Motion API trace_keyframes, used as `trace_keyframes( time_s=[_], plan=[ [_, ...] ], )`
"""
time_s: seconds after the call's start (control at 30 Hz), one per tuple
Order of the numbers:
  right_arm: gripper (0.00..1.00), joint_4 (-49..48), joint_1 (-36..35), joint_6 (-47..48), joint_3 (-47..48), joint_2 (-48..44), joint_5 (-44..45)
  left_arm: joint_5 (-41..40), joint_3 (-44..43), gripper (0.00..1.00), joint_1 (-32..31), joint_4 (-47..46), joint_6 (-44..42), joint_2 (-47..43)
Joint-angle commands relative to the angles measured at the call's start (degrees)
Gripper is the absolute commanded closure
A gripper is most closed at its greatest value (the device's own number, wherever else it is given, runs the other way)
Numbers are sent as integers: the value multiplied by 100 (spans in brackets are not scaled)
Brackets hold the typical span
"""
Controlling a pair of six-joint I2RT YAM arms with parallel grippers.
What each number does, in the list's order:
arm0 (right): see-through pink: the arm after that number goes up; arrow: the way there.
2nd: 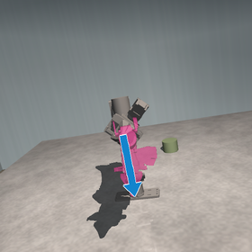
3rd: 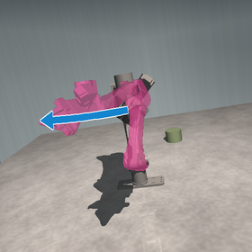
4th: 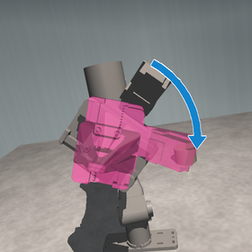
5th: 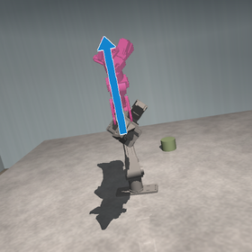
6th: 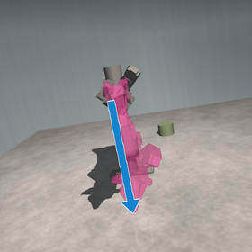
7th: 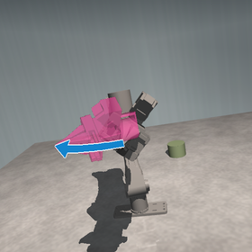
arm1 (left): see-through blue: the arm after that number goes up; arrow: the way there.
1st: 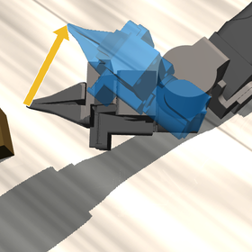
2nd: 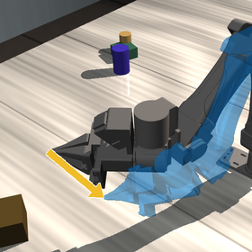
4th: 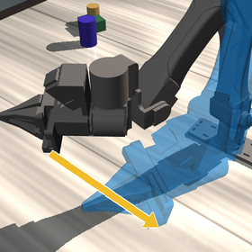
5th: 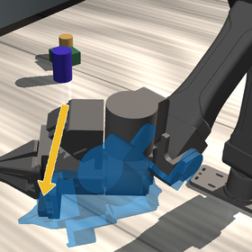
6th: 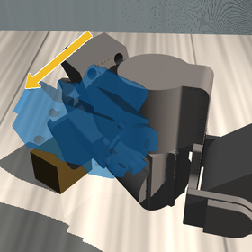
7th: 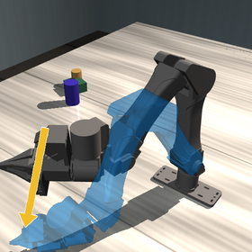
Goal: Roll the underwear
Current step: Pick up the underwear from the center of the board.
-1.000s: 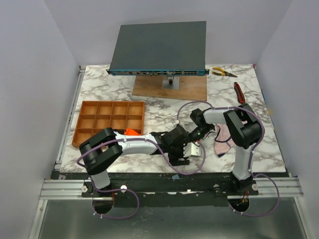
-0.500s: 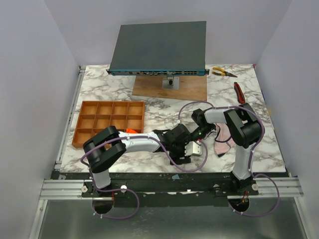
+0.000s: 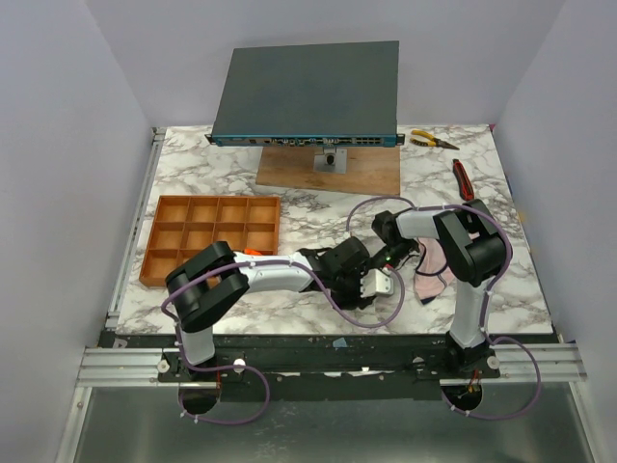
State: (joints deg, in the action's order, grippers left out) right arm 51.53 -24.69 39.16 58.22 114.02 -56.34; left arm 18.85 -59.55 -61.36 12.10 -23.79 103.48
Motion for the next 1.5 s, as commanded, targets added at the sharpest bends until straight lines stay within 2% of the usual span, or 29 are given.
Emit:
trace_keyframes(
  time_s=[0.0,0.03,0.07,0.27,0.37,0.5,0.53,0.6,0.63,0.7,1.0,1.13,1.17,1.23,1.47],
  plan=[
    [99,-881,-132,549,-266,375,2026,-345,244,76,-29,144,-122,697],
    [99,-889,-132,540,-267,367,2034,-392,253,91,-29,117,-109,713],
    [99,-890,-132,540,-267,363,2039,-416,252,98,-30,100,-106,730],
    [99,-916,-123,501,-276,345,2047,-378,191,100,-40,201,-156,803],
    [96,-946,-103,464,-276,296,2065,-364,187,100,-40,233,-176,806],
    [80,-952,6,385,-249,197,2065,-373,252,100,-41,126,-152,721],
    [73,-952,50,374,-256,143,2065,-386,288,100,-30,100,-137,680],
    [49,-965,139,348,-283,18,2091,-424,357,100,-30,22,-134,609],
    [43,-967,196,347,-301,-45,2104,-441,390,100,-30,-17,-135,574],
    [37,-960,305,355,-342,-178,2126,-468,463,100,-26,-103,-138,492],
    [34,-751,752,394,-309,-837,2241,-521,654,100,52,-245,-159,33],
    [34,-637,1221,387,-120,-1023,2284,-548,760,100,85,-190,-249,-364],
    [32,-635,1318,370,-69,-1051,2297,-550,773,100,81,-142,-273,-470],
    [23,-675,1466,304,-5,-1066,2381,-545,811,100,86,-90,-343,-663],
    [16,-804,1552,129,-46,-1298,2362,-379,835,100,221,129,-263,-1172]
  ],
)
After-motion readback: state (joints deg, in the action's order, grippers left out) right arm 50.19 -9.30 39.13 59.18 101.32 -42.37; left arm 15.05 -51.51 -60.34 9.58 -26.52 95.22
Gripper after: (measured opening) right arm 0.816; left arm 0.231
